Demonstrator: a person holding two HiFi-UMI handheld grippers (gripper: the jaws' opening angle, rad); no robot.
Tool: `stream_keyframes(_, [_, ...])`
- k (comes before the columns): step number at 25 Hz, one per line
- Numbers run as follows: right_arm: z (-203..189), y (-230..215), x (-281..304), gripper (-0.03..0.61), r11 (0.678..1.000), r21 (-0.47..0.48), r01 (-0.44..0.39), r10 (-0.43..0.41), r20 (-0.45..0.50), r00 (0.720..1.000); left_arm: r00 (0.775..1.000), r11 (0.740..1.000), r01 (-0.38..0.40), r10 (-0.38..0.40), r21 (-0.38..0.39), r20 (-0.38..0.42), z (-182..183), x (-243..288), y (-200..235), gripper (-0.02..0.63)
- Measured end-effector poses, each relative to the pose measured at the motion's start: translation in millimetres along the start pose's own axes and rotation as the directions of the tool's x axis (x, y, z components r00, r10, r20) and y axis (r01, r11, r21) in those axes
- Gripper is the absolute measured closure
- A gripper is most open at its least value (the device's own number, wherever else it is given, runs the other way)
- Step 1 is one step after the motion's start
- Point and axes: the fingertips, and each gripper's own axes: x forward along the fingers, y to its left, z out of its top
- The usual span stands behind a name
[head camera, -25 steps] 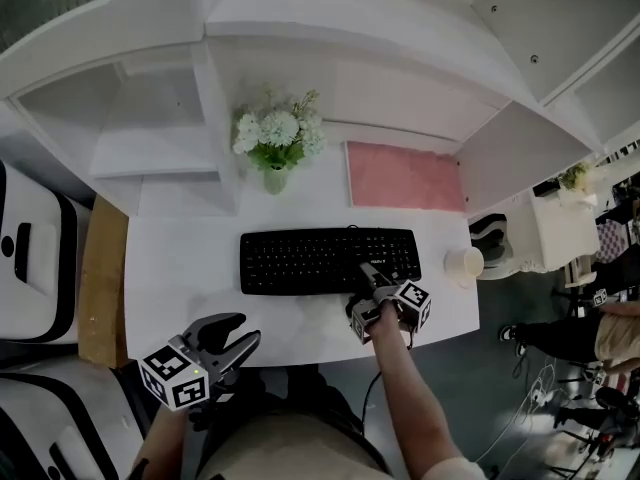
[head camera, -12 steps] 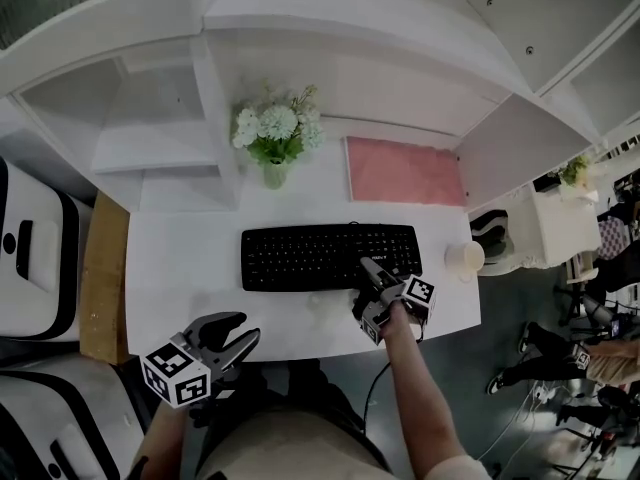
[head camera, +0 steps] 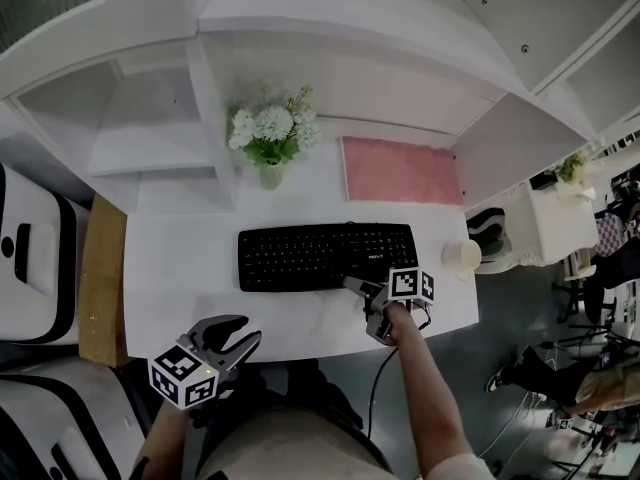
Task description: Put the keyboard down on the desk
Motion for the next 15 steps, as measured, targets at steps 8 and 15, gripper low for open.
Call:
stream_keyframes(8, [-18,-8,3,0.350,0.919,-0.378,0.114,-0.149,-0.064,0.987,1.000,1.000,0.009,-0.008,0.025,-0.011,4,2,2,0.466])
stream_keyframes(15, [-29,-20,5,0.368,0.693,-0.668,0.269,-0.376,-0.017,0.926,0.999,0.998,0.023,-0.021,0.050,-0.036,1,3,5,0.468])
